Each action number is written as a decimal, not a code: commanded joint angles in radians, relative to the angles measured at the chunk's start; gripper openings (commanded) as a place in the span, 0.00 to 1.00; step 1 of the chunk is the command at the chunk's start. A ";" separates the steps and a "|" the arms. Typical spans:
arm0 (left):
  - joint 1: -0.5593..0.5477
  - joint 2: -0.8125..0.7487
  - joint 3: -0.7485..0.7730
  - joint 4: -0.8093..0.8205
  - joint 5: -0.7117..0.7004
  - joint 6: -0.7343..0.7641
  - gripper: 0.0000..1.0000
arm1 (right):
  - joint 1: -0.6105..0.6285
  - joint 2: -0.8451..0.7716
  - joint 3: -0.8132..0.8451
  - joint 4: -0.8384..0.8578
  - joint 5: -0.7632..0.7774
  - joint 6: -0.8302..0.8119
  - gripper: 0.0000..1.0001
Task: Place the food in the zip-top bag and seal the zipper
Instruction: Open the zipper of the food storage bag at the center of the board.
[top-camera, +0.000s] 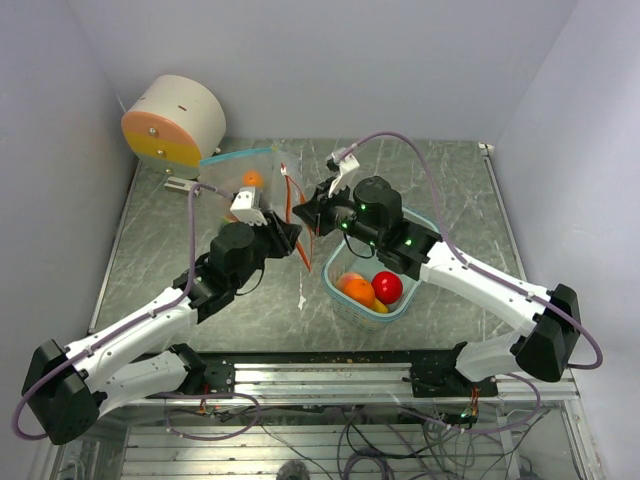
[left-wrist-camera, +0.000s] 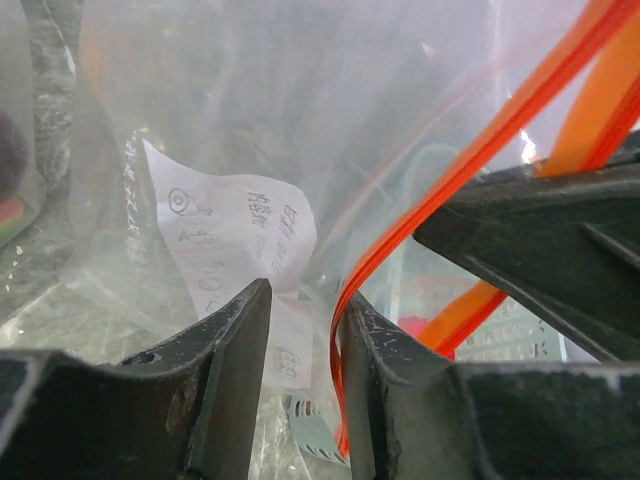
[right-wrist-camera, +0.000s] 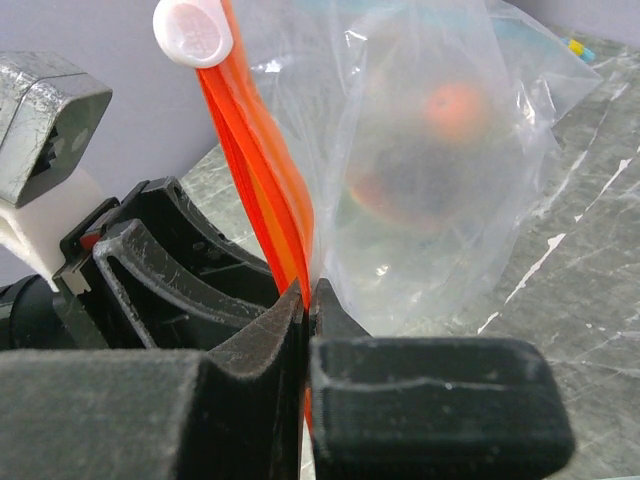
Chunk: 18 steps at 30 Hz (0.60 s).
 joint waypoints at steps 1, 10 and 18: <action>-0.007 0.004 0.006 0.077 -0.084 0.009 0.43 | 0.009 -0.039 0.015 0.006 -0.001 0.007 0.00; -0.007 -0.042 0.079 -0.089 -0.190 0.118 0.13 | 0.009 -0.046 0.005 -0.090 0.168 -0.028 0.00; -0.007 -0.162 0.271 -0.483 -0.373 0.215 0.07 | 0.010 -0.030 -0.027 -0.251 0.468 -0.063 0.00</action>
